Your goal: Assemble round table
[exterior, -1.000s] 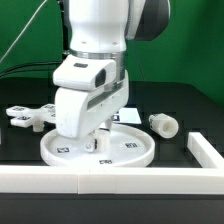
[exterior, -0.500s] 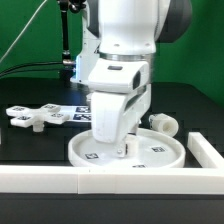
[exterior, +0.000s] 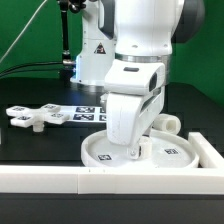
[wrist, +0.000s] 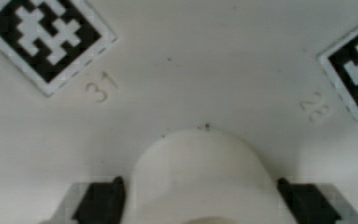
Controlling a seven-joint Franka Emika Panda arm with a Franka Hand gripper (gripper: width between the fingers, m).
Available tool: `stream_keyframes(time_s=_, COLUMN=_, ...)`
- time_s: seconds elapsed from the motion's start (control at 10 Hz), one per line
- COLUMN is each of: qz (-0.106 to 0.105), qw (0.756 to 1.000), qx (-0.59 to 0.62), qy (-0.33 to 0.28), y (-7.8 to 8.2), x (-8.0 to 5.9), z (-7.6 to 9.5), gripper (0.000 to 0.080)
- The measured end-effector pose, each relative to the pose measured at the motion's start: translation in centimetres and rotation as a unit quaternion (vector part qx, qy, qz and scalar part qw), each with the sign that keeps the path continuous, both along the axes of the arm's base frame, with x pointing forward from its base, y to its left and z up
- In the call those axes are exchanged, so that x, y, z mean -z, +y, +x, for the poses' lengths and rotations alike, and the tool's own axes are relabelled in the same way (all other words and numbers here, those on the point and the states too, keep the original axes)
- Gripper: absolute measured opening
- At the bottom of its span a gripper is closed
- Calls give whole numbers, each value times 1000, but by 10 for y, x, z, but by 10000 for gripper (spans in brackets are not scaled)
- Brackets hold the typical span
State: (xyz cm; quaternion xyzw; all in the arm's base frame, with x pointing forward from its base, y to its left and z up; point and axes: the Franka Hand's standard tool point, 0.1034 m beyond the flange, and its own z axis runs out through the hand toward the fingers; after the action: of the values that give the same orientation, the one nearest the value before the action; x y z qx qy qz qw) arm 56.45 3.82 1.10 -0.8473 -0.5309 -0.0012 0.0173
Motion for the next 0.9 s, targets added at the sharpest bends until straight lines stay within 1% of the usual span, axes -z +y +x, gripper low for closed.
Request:
stream_keyframes(time_s=0.1, qz=0, qw=1000, qx=0, qy=0, y=0, x=0, z=0, gripper=407)
stream_keyframes(time_s=0.3, qz=0, qw=1000, qx=0, qy=0, y=0, x=0, z=0, gripper=601)
stream_keyframes(time_s=0.4, qz=0, qw=1000, qx=0, qy=0, y=0, x=0, z=0, gripper=635)
stream_keyframes(time_s=0.5, qz=-1, qw=1000, qx=15, qy=-2, y=0, x=-6, z=-2, gripper=635)
stream_keyframes(time_s=0.6, qz=-3, qw=999, qx=34, qy=-4, y=0, x=-17, z=-7, gripper=647)
stream_keyframes(time_s=0.7, qz=-5, qw=998, qx=61, qy=-5, y=1, x=-28, z=-17, gripper=649)
stream_keyframes(time_s=0.8, qz=-7, qw=993, qx=114, qy=-5, y=7, x=-39, z=-28, gripper=649)
stream_keyframes(time_s=0.9, qz=-10, qw=989, qx=148, qy=-3, y=17, x=-48, z=-38, gripper=649)
